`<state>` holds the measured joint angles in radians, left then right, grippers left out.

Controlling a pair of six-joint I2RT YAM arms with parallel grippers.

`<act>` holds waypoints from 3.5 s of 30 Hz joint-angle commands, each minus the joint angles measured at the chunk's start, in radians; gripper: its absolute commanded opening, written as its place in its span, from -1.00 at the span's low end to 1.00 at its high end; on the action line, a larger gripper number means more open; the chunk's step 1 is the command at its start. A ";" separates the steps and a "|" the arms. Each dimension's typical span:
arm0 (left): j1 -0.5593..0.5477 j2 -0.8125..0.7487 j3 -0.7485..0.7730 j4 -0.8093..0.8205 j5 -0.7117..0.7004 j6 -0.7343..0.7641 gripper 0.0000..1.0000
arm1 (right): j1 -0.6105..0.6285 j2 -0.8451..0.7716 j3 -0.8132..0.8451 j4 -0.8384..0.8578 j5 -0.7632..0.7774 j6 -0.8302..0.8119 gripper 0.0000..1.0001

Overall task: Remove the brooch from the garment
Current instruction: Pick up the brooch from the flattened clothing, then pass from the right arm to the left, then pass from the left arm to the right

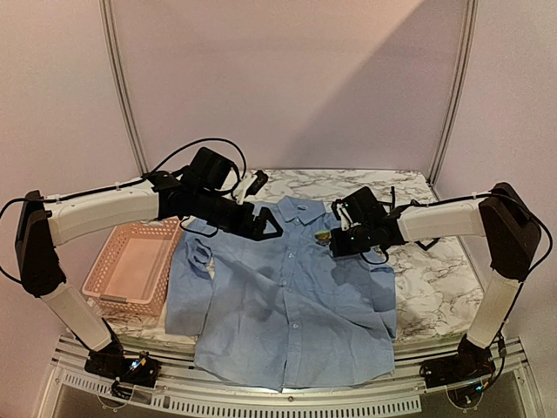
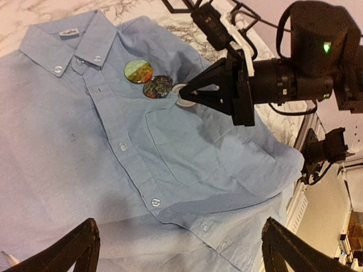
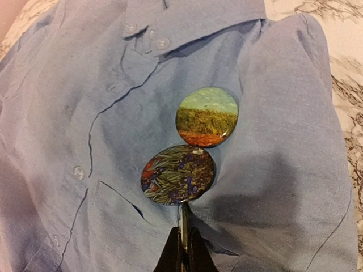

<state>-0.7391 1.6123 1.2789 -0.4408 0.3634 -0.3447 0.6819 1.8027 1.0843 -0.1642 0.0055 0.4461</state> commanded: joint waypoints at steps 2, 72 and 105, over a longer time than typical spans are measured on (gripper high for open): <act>-0.025 0.012 -0.010 0.014 0.046 0.079 0.99 | -0.016 -0.057 -0.039 0.116 -0.236 -0.110 -0.97; -0.114 0.331 -0.029 0.423 0.405 0.012 -0.42 | 0.025 -0.213 -0.113 0.050 -0.756 -0.257 -1.00; -0.116 0.371 0.000 0.374 0.425 0.041 -1.00 | 0.018 -0.374 -0.363 0.330 -0.557 -0.102 0.22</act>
<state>-0.8455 1.9762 1.2594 -0.0475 0.7979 -0.3183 0.7002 1.4899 0.7879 0.0467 -0.6273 0.2657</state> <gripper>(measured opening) 0.016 0.587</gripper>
